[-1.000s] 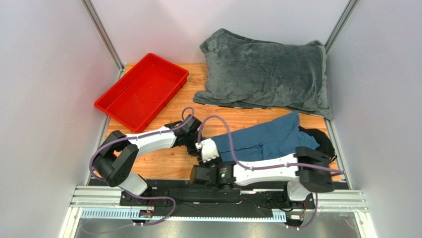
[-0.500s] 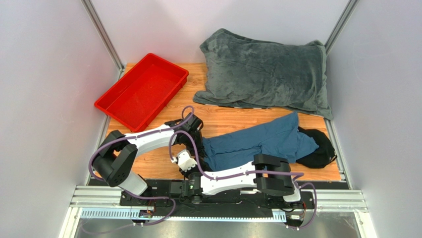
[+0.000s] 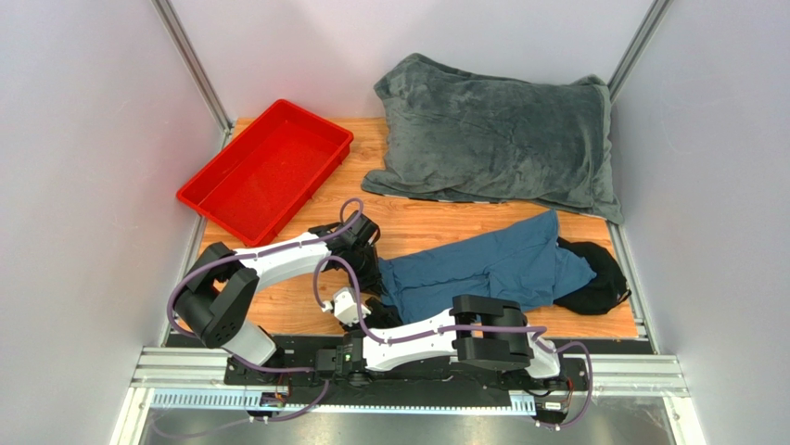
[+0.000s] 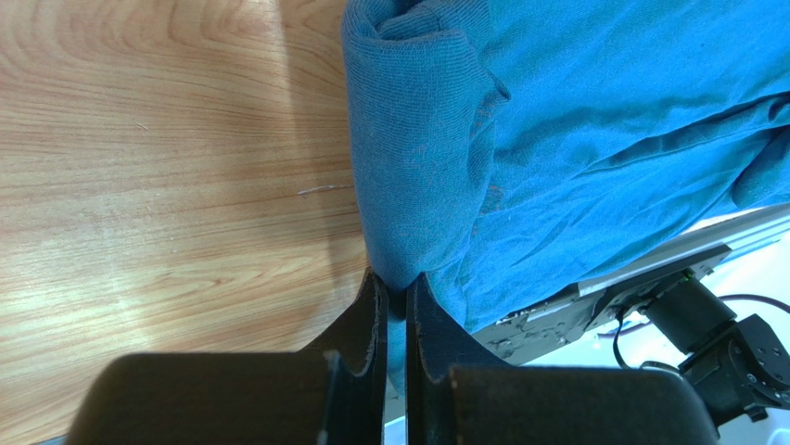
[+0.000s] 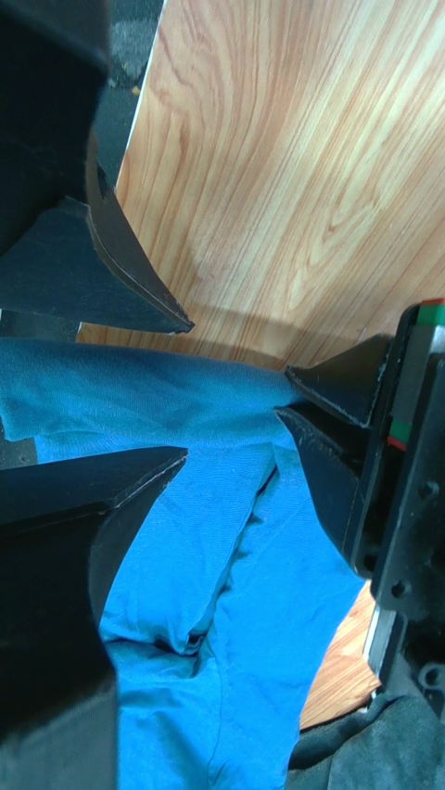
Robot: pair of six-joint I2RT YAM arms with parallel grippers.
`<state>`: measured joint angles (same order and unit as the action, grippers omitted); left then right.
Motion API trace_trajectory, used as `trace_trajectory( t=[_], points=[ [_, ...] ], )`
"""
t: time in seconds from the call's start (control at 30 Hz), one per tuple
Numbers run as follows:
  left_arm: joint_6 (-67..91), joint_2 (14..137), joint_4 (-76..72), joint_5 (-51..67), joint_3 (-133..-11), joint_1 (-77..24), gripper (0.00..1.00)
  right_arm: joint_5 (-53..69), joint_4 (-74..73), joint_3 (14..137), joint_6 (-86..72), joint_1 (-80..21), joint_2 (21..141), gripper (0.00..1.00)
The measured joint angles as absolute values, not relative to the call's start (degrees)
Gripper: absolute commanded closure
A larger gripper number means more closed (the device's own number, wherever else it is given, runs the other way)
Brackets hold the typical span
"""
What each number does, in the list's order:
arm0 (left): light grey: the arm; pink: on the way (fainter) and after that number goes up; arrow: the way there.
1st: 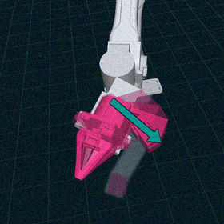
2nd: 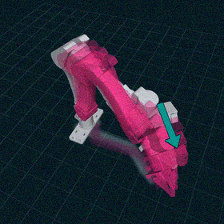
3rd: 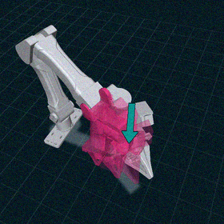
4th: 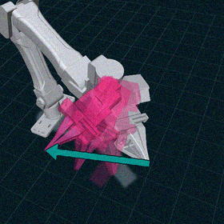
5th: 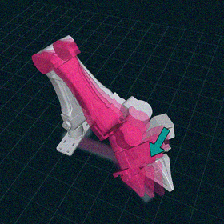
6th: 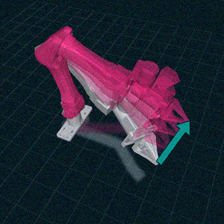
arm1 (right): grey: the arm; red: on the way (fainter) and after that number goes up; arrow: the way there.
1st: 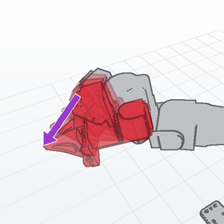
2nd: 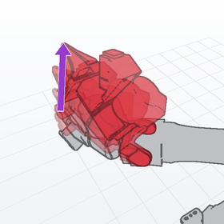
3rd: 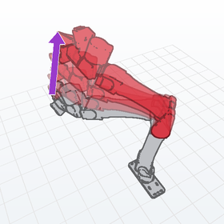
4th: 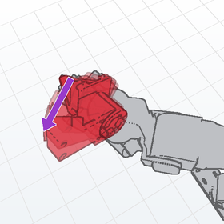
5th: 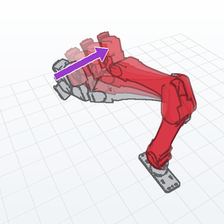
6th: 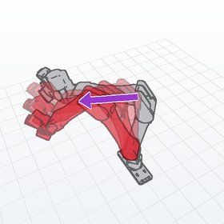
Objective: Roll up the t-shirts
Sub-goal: Roll the T-shirt to the center of the board.
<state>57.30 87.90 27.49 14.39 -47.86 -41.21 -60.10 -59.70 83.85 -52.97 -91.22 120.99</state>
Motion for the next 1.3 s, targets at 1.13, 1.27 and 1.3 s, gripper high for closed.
trace_trajectory(
  t=[1.13, 1.27, 1.3],
  points=[
    [56.9, 89.1, 27.6, 14.5, -48.4, -41.3, 0.98, -60.7, -55.1, 76.1, -55.5, -91.2, 121.0, 0.69],
    [56.4, 89.2, 27.6, 14.6, -48.6, -41.5, 0.91, -59.3, -50.4, 72.1, -54.3, -90.9, 117.7, 0.73],
    [56.2, 89.2, 27.7, 14.6, -48.7, -41.6, 0.89, -58.8, -48.9, 71.0, -54.0, -90.7, 116.7, 0.73]
  ],
)
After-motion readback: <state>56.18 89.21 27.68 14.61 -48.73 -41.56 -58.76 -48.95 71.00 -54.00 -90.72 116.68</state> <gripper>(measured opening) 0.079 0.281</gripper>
